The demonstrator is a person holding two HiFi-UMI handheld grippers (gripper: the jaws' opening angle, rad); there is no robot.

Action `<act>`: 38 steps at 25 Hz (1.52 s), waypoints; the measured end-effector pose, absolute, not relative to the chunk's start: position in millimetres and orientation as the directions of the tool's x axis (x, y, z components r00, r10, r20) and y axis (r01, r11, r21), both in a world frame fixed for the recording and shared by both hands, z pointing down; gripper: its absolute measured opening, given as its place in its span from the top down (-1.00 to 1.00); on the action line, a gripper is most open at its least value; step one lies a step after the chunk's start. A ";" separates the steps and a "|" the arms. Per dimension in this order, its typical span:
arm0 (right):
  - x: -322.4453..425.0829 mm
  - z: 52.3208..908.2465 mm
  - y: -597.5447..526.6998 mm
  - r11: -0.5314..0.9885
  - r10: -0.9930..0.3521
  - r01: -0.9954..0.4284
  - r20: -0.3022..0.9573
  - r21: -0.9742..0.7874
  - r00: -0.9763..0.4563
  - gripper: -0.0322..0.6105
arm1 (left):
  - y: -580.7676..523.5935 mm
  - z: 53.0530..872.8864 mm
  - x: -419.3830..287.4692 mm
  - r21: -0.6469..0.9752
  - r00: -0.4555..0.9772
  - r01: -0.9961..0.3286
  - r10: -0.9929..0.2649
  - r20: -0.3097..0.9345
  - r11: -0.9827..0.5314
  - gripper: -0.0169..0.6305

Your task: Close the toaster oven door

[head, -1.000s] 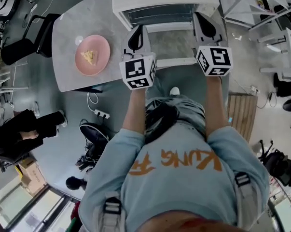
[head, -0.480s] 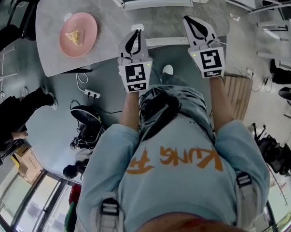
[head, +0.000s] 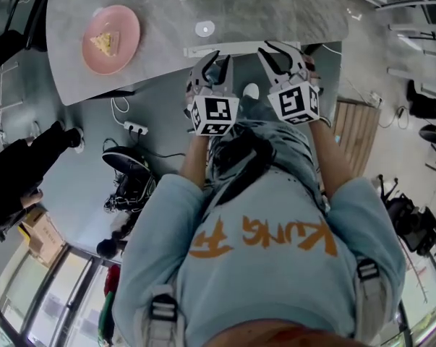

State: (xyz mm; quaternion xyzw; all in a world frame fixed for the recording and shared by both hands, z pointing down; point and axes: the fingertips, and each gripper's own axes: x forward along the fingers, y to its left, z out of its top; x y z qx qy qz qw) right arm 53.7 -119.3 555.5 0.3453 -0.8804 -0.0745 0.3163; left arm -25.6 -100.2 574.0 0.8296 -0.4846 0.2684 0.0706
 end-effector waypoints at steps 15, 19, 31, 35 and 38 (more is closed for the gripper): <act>61.1 654.3 -92.5 0.760 -0.648 -0.253 0.663 0.599 -0.375 0.55 | -83.3 652.1 -24.5 -0.490 0.246 -0.578 -0.712 0.657 -0.652 0.55; 62.3 668.5 -96.0 0.738 -0.673 -0.229 0.666 0.635 -0.322 0.55 | -87.8 661.2 -30.6 -0.512 0.209 -0.570 -0.717 0.665 -0.642 0.52; 59.2 670.2 -105.2 0.655 -0.751 -0.181 0.605 0.734 -0.266 0.59 | -95.0 658.8 -39.3 -0.575 0.157 -0.549 -0.751 0.641 -0.606 0.51; 59.0 657.7 -109.9 0.629 -0.770 -0.171 0.578 0.758 -0.271 0.59 | -100.2 649.8 -42.5 -0.630 0.129 -0.532 -0.789 0.601 -0.566 0.51; 59.1 645.5 -116.1 0.606 -0.787 -0.177 0.553 0.775 -0.274 0.59 | -107.6 641.5 -45.1 -0.643 0.113 -0.539 -0.803 0.585 -0.544 0.51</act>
